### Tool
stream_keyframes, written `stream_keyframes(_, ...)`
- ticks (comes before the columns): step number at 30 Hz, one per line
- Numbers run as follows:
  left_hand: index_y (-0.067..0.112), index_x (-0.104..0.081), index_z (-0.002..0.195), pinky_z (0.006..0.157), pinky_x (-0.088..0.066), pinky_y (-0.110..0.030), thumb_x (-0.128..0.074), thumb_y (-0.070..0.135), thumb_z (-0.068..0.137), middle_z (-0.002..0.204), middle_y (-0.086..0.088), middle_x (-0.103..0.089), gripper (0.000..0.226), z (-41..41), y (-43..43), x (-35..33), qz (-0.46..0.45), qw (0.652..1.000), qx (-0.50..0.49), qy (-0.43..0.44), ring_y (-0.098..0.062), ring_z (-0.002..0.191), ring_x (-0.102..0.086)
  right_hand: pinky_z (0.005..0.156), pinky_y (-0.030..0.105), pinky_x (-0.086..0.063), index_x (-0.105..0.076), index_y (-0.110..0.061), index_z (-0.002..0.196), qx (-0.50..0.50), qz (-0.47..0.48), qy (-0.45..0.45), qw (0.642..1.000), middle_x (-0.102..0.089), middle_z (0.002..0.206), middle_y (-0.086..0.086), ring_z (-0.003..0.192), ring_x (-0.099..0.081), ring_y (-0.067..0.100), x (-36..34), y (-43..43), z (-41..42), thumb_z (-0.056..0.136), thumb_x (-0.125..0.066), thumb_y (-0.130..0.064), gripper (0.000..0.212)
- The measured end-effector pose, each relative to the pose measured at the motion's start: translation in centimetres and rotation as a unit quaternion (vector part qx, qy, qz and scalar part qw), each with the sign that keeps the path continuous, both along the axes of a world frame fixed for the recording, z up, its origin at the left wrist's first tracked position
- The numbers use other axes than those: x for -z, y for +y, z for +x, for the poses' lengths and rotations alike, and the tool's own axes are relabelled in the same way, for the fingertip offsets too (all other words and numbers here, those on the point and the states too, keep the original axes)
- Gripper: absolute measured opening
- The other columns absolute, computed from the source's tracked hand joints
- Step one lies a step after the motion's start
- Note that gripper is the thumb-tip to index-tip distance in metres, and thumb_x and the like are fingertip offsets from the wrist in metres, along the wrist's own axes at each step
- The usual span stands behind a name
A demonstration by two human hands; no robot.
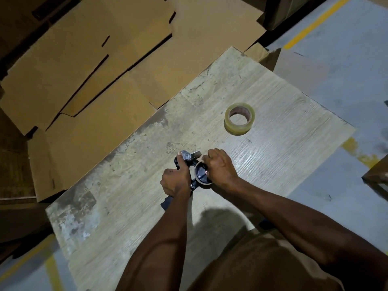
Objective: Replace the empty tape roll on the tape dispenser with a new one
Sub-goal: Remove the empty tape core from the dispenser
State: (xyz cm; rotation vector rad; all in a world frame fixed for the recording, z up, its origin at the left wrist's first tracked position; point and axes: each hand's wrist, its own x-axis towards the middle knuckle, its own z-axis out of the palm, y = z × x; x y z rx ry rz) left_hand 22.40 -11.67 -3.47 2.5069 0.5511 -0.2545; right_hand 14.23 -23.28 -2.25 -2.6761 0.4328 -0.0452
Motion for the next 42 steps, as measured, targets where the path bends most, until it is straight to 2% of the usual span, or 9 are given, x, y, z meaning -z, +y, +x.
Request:
stream_keyframes(5,0.010,-0.064,0.072,0.061,-0.041,-0.030,-0.051,0.086,0.078,0.063,0.004,-0.053,0.077,-0.1,0.1,-0.1,-0.005,1.000,-0.012,-0.008,-0.023,0.067,-0.053,0.058,0.032,-0.047,-0.072,-0.005,0.078,0.034,0.037,0.016,0.999,-0.061,0.073,0.011,0.066,-0.060,0.031,0.7,0.2,-0.5,0.042,-0.094,-0.007,0.042)
stream_keyframes(10,0.009,-0.064,0.074,0.062,-0.038,-0.031,-0.050,0.083,0.082,0.061,0.006,-0.046,0.076,-0.3,0.0,-0.5,0.004,1.000,0.006,-0.003,-0.021,0.066,-0.047,0.067,0.037,-0.044,-0.074,-0.006,0.101,0.036,0.032,-0.076,0.996,-0.064,0.087,0.011,0.079,-0.060,0.031,0.9,-0.3,-1.4,0.069,-0.084,-0.004,0.034)
stream_keyframes(13,0.008,-0.063,0.074,0.059,-0.035,-0.030,-0.049,0.083,0.084,0.060,0.005,-0.045,0.077,-0.4,0.0,-0.8,0.009,1.000,0.014,0.000,-0.019,0.063,-0.045,0.077,0.037,-0.040,-0.070,-0.008,0.109,-0.032,0.021,-0.150,0.988,-0.064,0.098,0.008,0.089,-0.055,0.027,1.2,0.6,-3.5,0.082,-0.070,-0.005,0.027)
stream_keyframes(15,0.007,-0.065,0.074,0.056,-0.034,-0.029,-0.047,0.085,0.082,0.061,0.004,-0.048,0.080,-0.5,0.1,-0.7,0.001,1.000,0.013,-0.002,-0.019,0.063,-0.048,0.077,0.036,-0.038,-0.071,-0.009,0.105,-0.086,0.002,-0.164,0.983,-0.064,0.095,0.007,0.088,-0.055,0.026,1.9,1.8,-4.8,0.086,-0.076,-0.012,0.020)
stream_keyframes(17,0.007,-0.066,0.073,0.053,-0.032,-0.028,-0.045,0.086,0.081,0.061,0.003,-0.050,0.082,-0.5,0.1,-0.8,-0.004,1.000,0.012,-0.003,-0.019,0.062,-0.048,0.078,0.035,-0.035,-0.072,-0.011,0.100,-0.101,-0.028,-0.153,0.983,-0.065,0.092,0.005,0.088,-0.053,0.023,2.6,2.8,-5.2,0.083,-0.085,-0.026,0.027)
stream_keyframes(19,0.007,-0.064,0.073,0.055,-0.032,-0.029,-0.044,0.086,0.082,0.061,0.004,-0.048,0.082,-0.5,0.1,-0.8,-0.006,1.000,0.015,0.003,-0.018,0.062,-0.046,0.081,0.034,-0.034,-0.073,-0.011,0.100,-0.084,-0.041,-0.140,0.986,-0.067,0.093,0.004,0.092,-0.049,0.021,3.1,3.5,-5.3,0.079,-0.088,-0.028,0.031)
stream_keyframes(24,0.006,-0.066,0.071,0.049,-0.031,-0.027,-0.046,0.089,0.078,0.064,0.000,-0.058,0.085,-0.5,0.3,-0.7,-0.025,1.000,0.002,0.001,-0.013,0.056,-0.047,0.081,0.036,-0.036,-0.074,-0.006,0.098,-0.052,-0.036,-0.128,0.990,-0.066,0.087,0.007,0.085,-0.061,0.027,3.1,4.3,-4.6,0.076,-0.085,-0.006,0.025)
stream_keyframes(30,0.010,-0.063,0.069,0.058,-0.046,-0.031,-0.049,0.091,0.072,0.068,-0.001,-0.063,0.082,-0.4,0.1,-0.7,-0.029,0.999,-0.015,-0.004,-0.025,0.070,-0.062,0.077,0.037,-0.034,-0.071,-0.006,0.082,-0.044,0.000,-0.169,0.985,-0.063,0.081,0.008,0.084,-0.052,0.026,2.9,2.9,-5.8,0.059,-0.084,0.004,0.028)
stream_keyframes(42,0.011,-0.067,0.079,0.066,-0.049,-0.033,-0.054,0.089,0.071,0.077,-0.002,-0.066,0.080,-0.3,-0.2,-0.4,-0.026,0.999,-0.030,-0.024,-0.026,0.075,-0.062,0.087,0.033,-0.039,-0.073,-0.009,0.093,-0.132,0.048,-0.181,0.973,-0.064,0.094,0.003,0.095,-0.052,0.020,2.3,-0.1,-6.3,0.073,-0.087,-0.006,0.024)
